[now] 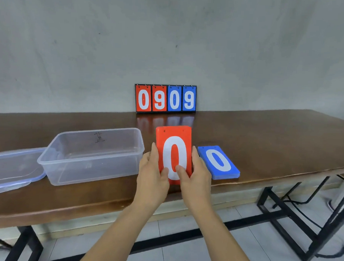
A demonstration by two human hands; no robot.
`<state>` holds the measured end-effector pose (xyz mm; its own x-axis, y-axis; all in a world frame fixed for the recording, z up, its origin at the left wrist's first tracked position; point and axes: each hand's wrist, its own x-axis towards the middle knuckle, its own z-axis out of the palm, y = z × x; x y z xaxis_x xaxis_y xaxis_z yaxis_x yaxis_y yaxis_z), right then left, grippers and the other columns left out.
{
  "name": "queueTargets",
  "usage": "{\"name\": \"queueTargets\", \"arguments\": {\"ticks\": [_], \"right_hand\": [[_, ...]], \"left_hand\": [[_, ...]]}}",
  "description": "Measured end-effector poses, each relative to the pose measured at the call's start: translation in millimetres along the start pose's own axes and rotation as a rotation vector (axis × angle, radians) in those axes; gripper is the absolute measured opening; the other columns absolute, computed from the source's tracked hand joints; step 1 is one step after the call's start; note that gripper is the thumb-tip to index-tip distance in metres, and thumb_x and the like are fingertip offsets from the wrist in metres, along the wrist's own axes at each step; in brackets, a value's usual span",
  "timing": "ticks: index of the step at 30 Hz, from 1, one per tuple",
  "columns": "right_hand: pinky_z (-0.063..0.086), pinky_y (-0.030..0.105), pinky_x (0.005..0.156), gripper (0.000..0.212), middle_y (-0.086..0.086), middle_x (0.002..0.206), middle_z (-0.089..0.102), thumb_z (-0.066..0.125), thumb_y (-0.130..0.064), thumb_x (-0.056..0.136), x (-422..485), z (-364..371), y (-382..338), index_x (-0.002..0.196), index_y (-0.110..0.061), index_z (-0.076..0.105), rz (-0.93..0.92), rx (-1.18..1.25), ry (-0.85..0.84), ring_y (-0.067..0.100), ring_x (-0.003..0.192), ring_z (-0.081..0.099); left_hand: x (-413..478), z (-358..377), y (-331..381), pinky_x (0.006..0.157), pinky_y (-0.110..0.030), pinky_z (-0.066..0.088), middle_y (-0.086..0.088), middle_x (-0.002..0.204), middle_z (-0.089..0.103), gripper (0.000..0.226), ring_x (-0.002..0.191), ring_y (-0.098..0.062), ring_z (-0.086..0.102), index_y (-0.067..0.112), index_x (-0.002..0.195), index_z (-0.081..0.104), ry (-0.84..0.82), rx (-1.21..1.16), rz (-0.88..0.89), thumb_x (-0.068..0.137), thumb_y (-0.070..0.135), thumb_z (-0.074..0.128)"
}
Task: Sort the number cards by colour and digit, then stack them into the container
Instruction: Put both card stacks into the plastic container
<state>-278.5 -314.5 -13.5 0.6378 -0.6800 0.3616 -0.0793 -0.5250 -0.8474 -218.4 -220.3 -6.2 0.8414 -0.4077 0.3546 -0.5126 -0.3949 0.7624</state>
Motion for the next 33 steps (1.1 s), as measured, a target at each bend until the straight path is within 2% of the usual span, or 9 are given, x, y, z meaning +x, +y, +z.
{"name": "queueTargets", "arguments": {"ticks": [4,7,9,13,15,17,20,24,33], "right_hand": [[0.048,0.014,0.087,0.058,-0.01,0.126,0.05,0.059,-0.025,0.095,27,6,3,0.147,-0.027,0.033,-0.071,0.004,-0.027,0.001,0.109,0.049],[0.051,0.03,0.095,0.056,-0.011,0.127,0.055,0.06,-0.024,0.09,29,15,18,0.142,-0.028,0.04,-0.076,0.036,-0.023,0.003,0.113,0.053],[0.052,0.034,0.096,0.057,-0.014,0.127,0.056,0.061,-0.026,0.087,27,18,25,0.141,-0.03,0.041,-0.084,0.06,-0.022,0.003,0.115,0.054],[0.052,0.031,0.095,0.057,-0.014,0.127,0.056,0.063,-0.028,0.088,29,20,32,0.14,-0.033,0.04,-0.085,0.108,-0.043,0.004,0.116,0.055],[0.051,0.031,0.096,0.057,-0.016,0.126,0.056,0.063,-0.028,0.088,29,20,34,0.141,-0.034,0.04,-0.098,0.1,-0.04,0.003,0.116,0.055],[0.051,0.028,0.096,0.059,-0.016,0.127,0.055,0.064,-0.03,0.089,29,20,35,0.142,-0.034,0.038,-0.104,0.091,-0.048,0.002,0.116,0.054],[0.048,0.016,0.092,0.064,-0.016,0.129,0.052,0.064,-0.035,0.089,29,21,35,0.146,-0.033,0.033,-0.115,0.053,-0.049,0.0,0.114,0.053],[0.042,0.006,0.082,0.067,-0.017,0.129,0.047,0.06,-0.043,0.091,27,23,31,0.148,-0.032,0.027,-0.105,0.018,-0.046,0.0,0.11,0.05],[0.041,0.008,0.087,0.053,-0.01,0.132,0.053,0.052,-0.038,0.095,28,24,27,0.145,-0.026,0.036,-0.116,0.026,0.002,0.0,0.112,0.05]], "left_hand": [[16,7,3,0.105,-0.028,0.041,0.003,0.144,0.036,0.07,0.129,-0.015,0.043,0.026,0.153,0.016,0.078,-0.059,0.065,0.093,0.034,0.052],[17,15,-10,0.091,-0.007,0.037,0.004,0.139,0.04,0.064,0.123,-0.011,0.047,0.026,0.151,0.022,0.112,-0.061,0.064,0.096,0.027,0.056],[16,19,-14,0.077,0.003,0.036,0.004,0.137,0.041,0.063,0.115,-0.005,0.048,0.024,0.149,0.026,0.124,-0.059,0.061,0.095,0.029,0.056],[19,24,-11,0.088,-0.011,0.035,0.006,0.141,0.035,0.067,0.12,-0.009,0.048,0.022,0.153,0.016,0.162,-0.099,0.04,0.097,0.032,0.05],[20,24,-10,0.088,-0.015,0.035,0.011,0.14,0.031,0.067,0.116,-0.003,0.042,0.024,0.154,0.01,0.167,-0.134,0.024,0.099,0.034,0.047],[21,26,-12,0.087,-0.013,0.039,0.008,0.142,0.032,0.062,0.112,-0.002,0.043,0.025,0.153,0.016,0.176,-0.164,0.032,0.099,0.037,0.045],[20,31,-17,0.075,0.0,0.039,0.005,0.139,0.036,0.055,0.11,-0.005,0.048,0.025,0.15,0.024,0.167,-0.145,0.045,0.099,0.039,0.039],[20,33,-17,0.07,0.005,0.038,0.006,0.141,0.038,0.06,0.109,-0.002,0.047,0.025,0.15,0.025,0.158,-0.141,0.037,0.095,0.046,0.033],[20,32,-15,0.089,-0.014,0.041,0.006,0.137,0.049,0.07,0.113,-0.007,0.051,0.024,0.149,0.031,0.18,-0.141,0.014,0.086,0.057,0.03]]}}
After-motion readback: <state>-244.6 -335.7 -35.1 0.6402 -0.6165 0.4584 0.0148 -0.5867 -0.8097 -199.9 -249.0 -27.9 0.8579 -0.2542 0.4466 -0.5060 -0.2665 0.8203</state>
